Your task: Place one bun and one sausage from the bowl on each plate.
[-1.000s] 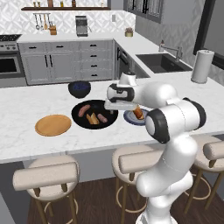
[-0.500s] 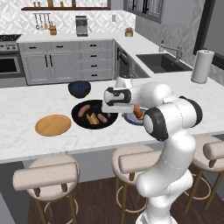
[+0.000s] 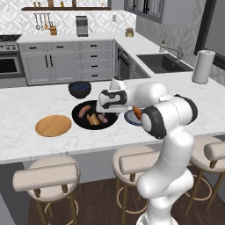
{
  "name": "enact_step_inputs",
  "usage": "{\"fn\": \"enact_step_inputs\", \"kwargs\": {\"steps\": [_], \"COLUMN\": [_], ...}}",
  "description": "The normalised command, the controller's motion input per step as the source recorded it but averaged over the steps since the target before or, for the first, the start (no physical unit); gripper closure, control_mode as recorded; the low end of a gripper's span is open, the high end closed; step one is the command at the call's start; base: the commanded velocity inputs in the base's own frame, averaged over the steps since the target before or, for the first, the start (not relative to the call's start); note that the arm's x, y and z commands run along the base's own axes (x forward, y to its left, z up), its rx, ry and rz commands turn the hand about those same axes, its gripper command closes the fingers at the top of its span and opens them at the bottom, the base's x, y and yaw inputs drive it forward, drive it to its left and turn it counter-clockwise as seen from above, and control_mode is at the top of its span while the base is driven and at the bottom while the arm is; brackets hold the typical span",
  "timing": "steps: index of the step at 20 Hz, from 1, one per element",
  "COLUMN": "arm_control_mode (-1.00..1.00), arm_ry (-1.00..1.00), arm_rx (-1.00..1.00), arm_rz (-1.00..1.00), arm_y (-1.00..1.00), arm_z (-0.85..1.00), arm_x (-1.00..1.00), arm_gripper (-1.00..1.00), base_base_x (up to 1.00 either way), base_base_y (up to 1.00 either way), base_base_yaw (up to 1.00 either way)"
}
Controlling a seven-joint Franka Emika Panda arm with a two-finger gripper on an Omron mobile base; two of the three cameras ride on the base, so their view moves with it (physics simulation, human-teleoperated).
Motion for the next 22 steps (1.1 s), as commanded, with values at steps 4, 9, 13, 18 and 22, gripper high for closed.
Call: {"fn": "enact_step_inputs", "kwargs": {"steps": [4,9,13,18,22], "arm_control_mode": [-1.0,-1.0,-1.0,-1.0,-1.0], "arm_ry": [-0.02,0.0,0.01,0.01,0.01], "arm_rx": [0.0,0.0,0.0,0.0,0.0], "arm_rz": [0.03,0.04,0.0,0.0,0.0], "arm_y": [0.0,0.02,0.0,0.0,0.0], "arm_z": [-0.15,-0.19,-0.03,-0.08,-0.15], "arm_x": [0.35,0.31,0.0,0.02,0.0], "arm_gripper": [-1.0,-1.0,-1.0,-1.0,-1.0], "base_base_x": [0.0,0.0,0.0,0.0,0.0], "base_base_y": [0.0,0.0,0.0,0.0,0.0], "base_base_yaw": [0.0,0.0,0.0,0.0,0.0]}}
